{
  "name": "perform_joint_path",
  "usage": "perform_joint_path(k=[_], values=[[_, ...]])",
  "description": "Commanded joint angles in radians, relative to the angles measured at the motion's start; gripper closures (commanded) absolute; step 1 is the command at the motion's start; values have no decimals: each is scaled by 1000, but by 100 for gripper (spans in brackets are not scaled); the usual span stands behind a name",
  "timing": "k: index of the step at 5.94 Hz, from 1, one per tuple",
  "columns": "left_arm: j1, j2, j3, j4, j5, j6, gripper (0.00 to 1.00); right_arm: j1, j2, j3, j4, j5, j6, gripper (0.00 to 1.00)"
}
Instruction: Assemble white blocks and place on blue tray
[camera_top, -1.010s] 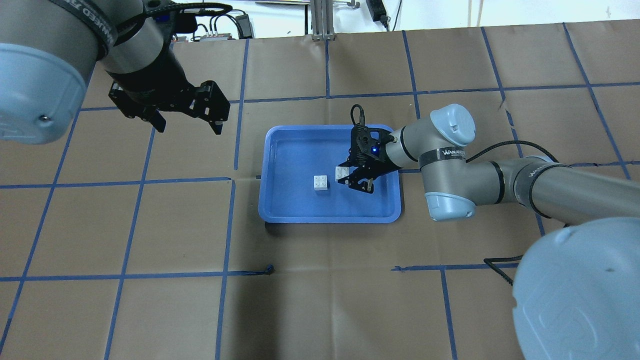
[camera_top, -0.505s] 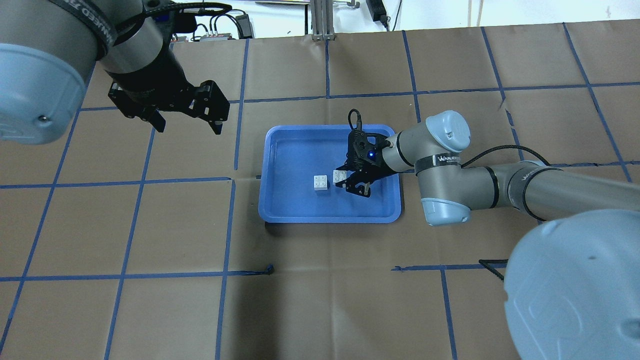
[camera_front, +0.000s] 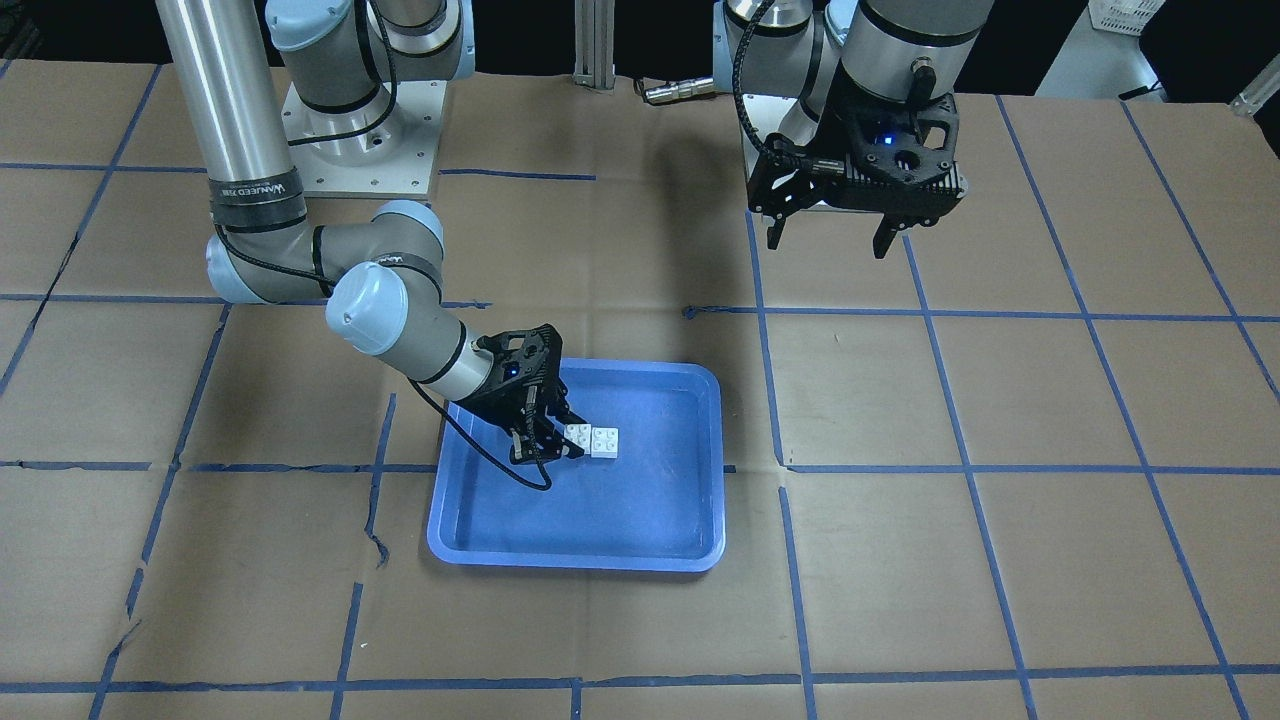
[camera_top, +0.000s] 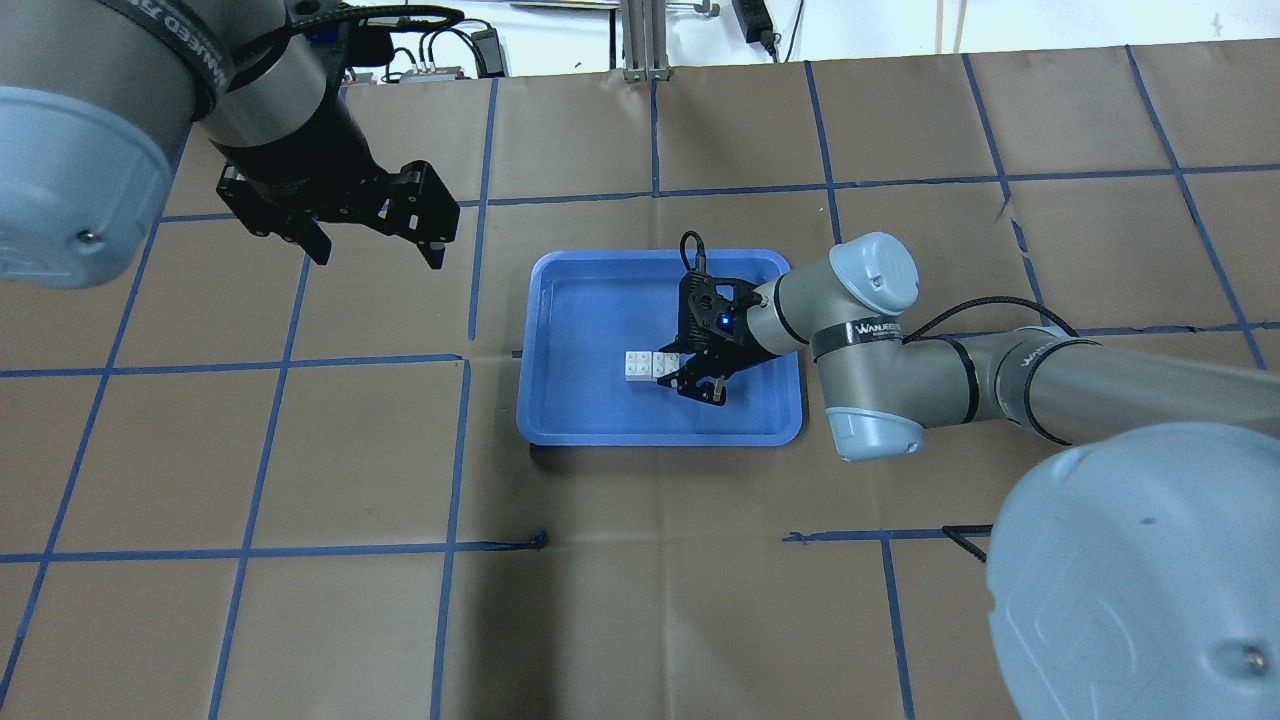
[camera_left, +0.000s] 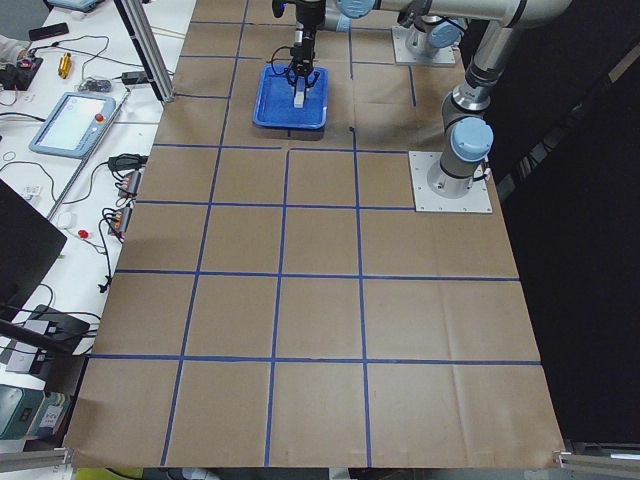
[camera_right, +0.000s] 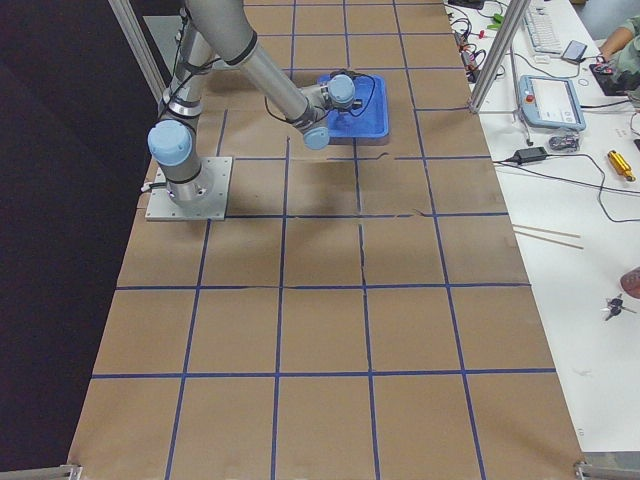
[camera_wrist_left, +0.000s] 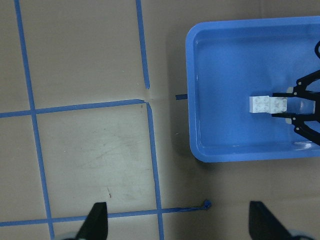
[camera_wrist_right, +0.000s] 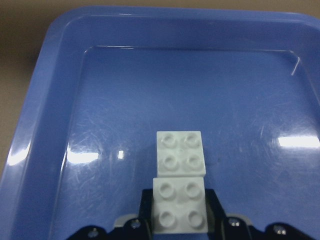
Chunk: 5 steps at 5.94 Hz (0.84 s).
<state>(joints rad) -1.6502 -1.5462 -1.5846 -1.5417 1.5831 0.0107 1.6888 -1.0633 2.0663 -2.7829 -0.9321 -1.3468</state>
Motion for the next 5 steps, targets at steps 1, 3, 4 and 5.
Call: perform_joint_path(k=[1, 3, 4, 5], values=[[0, 0, 2, 2, 0, 0, 1, 0, -1, 0, 0, -13, 3, 72], [1, 0, 2, 3, 0, 0, 1, 2, -3, -2, 0, -8, 38, 66], [0, 0, 2, 3, 0, 0, 1, 2, -3, -2, 0, -8, 38, 66], [0, 0, 2, 6, -2, 0, 1, 2, -3, -2, 0, -7, 38, 66]])
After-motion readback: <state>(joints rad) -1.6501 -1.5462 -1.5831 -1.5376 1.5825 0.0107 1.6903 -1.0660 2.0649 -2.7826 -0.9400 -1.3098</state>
